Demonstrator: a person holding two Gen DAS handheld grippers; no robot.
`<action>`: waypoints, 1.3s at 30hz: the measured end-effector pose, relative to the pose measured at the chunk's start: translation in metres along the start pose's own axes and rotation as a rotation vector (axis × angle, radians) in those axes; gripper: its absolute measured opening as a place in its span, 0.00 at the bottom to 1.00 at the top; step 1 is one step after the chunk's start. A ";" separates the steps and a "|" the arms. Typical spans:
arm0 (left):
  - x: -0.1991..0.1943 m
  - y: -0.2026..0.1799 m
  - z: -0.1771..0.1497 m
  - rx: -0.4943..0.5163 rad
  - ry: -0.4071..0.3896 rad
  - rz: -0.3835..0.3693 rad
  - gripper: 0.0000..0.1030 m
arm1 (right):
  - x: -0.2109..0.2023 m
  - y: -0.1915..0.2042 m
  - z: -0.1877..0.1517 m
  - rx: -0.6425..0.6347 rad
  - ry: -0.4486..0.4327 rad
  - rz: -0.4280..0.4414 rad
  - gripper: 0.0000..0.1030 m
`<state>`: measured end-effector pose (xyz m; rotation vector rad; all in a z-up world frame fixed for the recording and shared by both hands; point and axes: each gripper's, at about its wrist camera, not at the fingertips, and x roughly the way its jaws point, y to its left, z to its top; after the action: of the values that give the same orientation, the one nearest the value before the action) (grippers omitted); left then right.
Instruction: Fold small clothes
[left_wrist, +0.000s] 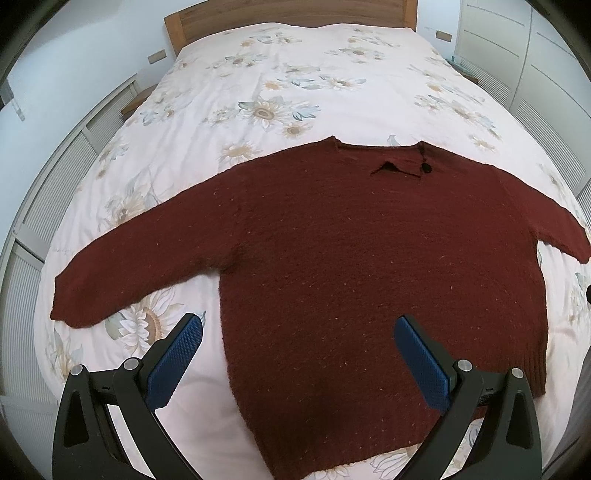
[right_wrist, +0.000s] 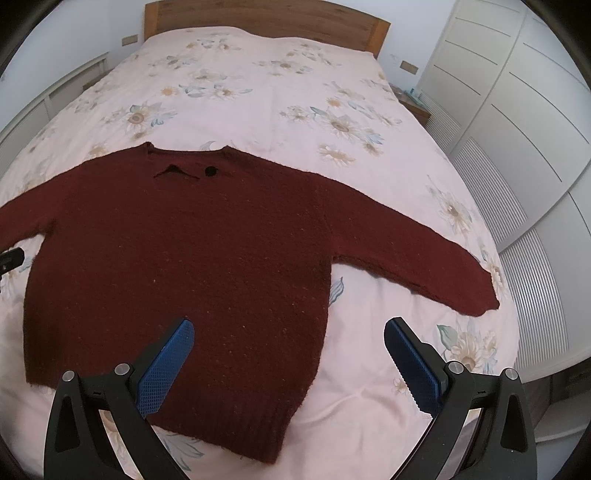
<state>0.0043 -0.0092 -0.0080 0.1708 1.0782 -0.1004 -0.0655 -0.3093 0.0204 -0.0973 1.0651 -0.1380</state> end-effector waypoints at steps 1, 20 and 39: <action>0.000 -0.001 0.000 0.001 0.001 0.000 0.99 | 0.000 0.000 0.000 0.001 0.001 0.001 1.00; -0.001 -0.003 0.004 0.009 -0.007 -0.002 0.99 | 0.002 0.005 -0.002 -0.009 0.009 0.013 1.00; 0.002 -0.001 -0.001 0.007 0.000 -0.001 0.99 | 0.000 0.010 -0.001 -0.014 0.007 0.023 1.00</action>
<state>0.0042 -0.0096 -0.0102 0.1771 1.0785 -0.1047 -0.0655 -0.2995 0.0188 -0.0971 1.0743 -0.1103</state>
